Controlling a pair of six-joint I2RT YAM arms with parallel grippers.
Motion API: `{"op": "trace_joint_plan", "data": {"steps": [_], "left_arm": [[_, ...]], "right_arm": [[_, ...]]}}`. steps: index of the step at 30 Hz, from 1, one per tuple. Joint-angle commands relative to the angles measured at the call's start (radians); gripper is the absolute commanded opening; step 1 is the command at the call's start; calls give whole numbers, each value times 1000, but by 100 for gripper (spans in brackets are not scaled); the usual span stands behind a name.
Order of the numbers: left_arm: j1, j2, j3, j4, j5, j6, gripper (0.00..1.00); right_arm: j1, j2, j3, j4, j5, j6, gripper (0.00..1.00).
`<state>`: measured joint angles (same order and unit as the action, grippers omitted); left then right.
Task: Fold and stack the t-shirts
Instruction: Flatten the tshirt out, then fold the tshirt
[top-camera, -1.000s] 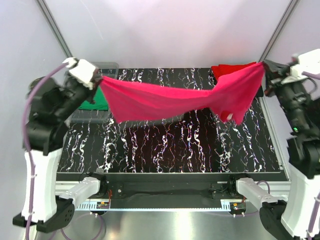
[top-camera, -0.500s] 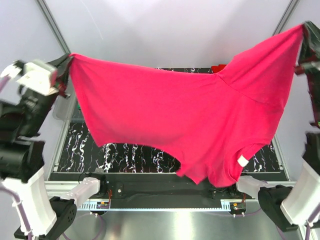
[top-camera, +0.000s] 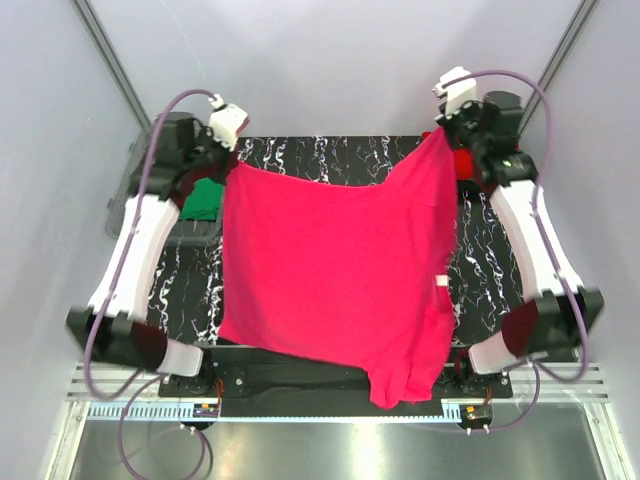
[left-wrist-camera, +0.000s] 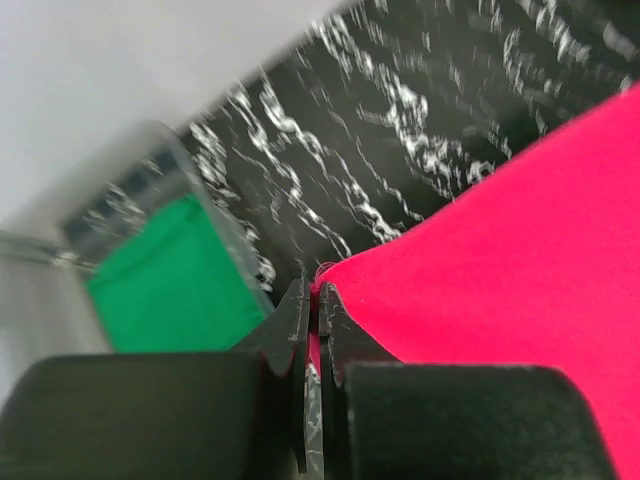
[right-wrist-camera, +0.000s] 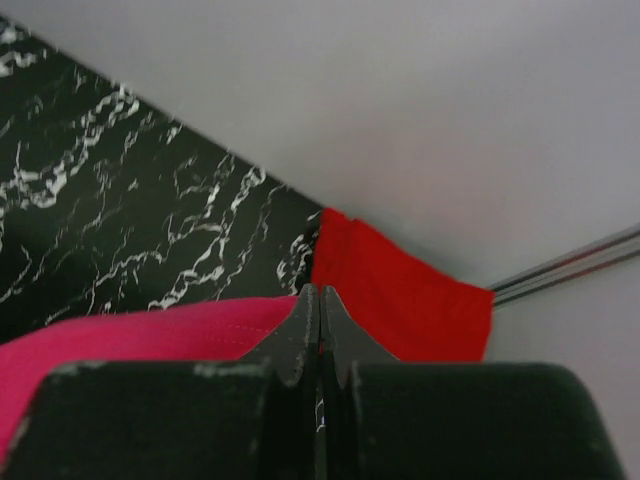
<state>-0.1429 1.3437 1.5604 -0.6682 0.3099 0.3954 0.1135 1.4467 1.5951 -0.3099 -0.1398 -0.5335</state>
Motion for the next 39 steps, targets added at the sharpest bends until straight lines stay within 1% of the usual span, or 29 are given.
{"op": "trace_joint_plan", "data": {"steps": [1, 2, 3, 4, 5, 6, 7, 8, 9, 10, 13, 20, 23, 29, 31, 32, 33, 35, 37, 39], "left_arm": [[5, 138, 45, 51, -14, -3, 0], [5, 179, 59, 64, -21, -1, 0], [6, 257, 87, 73, -34, -1, 0], [6, 294, 102, 82, -38, -3, 0], [6, 361, 119, 97, -41, -1, 0], [6, 392, 151, 105, -46, 2, 0], [6, 423, 173, 110, -52, -1, 0], [6, 475, 194, 114, -60, 0, 0], [6, 497, 229, 117, -71, 2, 0], [6, 518, 245, 120, -80, 6, 0], [9, 574, 280, 137, -107, 8, 0], [17, 644, 317, 165, -117, 2, 0], [20, 664, 319, 190, -134, 6, 0], [32, 739, 385, 191, -164, 28, 0], [37, 758, 412, 193, -172, 39, 0], [39, 776, 420, 193, -181, 42, 0], [39, 782, 432, 194, -184, 45, 0], [39, 799, 444, 196, -192, 51, 0], [39, 807, 452, 199, -187, 56, 0], [39, 811, 451, 199, -181, 53, 0]], "right_arm": [[3, 103, 40, 158, -41, -43, 0], [3, 145, 55, 167, -32, -49, 0], [2, 187, 96, 179, -30, -59, 0], [2, 272, 123, 184, -27, -66, 0], [2, 315, 152, 186, -17, -72, 0], [2, 360, 219, 190, -12, -75, 0], [0, 438, 258, 190, -9, -75, 0], [0, 475, 296, 190, 0, -75, 0], [-1, 509, 355, 190, 3, -75, 0], [0, 564, 383, 189, 6, -77, 0], [0, 650, 451, 189, 23, -72, 0], [3, 754, 503, 190, 46, -28, 0], [8, 785, 531, 190, 49, -31, 0], [6, 873, 634, 186, 86, -51, 0], [5, 921, 710, 172, 104, -27, 0], [3, 943, 794, 148, 97, -5, 0], [5, 963, 836, 99, 94, 0, 0], [5, 1014, 916, 75, 109, 21, 0], [5, 1026, 921, 60, 112, 23, 0], [5, 1011, 878, 58, 111, 20, 0]]}}
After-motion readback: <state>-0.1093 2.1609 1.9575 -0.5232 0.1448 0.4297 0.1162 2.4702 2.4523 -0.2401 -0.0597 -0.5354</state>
